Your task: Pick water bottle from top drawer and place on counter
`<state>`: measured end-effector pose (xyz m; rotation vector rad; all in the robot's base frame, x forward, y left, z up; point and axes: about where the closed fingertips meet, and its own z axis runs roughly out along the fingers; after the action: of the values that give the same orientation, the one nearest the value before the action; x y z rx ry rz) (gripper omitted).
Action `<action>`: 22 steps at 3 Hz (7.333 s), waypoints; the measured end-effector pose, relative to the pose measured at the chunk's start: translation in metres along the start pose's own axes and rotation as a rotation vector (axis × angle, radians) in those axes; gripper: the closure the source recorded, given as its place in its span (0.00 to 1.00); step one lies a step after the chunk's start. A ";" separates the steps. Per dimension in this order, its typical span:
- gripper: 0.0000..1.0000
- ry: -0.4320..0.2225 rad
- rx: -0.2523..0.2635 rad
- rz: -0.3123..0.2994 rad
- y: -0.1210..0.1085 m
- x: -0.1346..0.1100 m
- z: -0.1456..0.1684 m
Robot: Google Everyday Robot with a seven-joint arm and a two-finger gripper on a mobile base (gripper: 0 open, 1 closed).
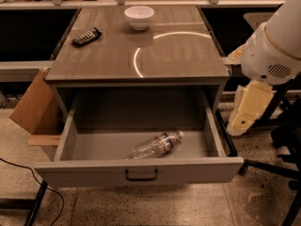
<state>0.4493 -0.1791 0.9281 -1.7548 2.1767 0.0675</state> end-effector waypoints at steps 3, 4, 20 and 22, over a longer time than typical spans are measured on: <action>0.00 -0.103 -0.086 0.010 0.014 -0.023 0.043; 0.00 -0.108 -0.137 -0.035 0.015 -0.032 0.091; 1.00 -0.206 -0.064 -0.323 -0.042 -0.020 0.235; 1.00 -0.220 0.165 -0.338 -0.068 0.005 0.090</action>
Offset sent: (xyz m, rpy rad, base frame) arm 0.0011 0.0272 -0.0318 0.0918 0.0485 0.0267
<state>0.5342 -0.1776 0.8534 -1.8942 1.6629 -0.0021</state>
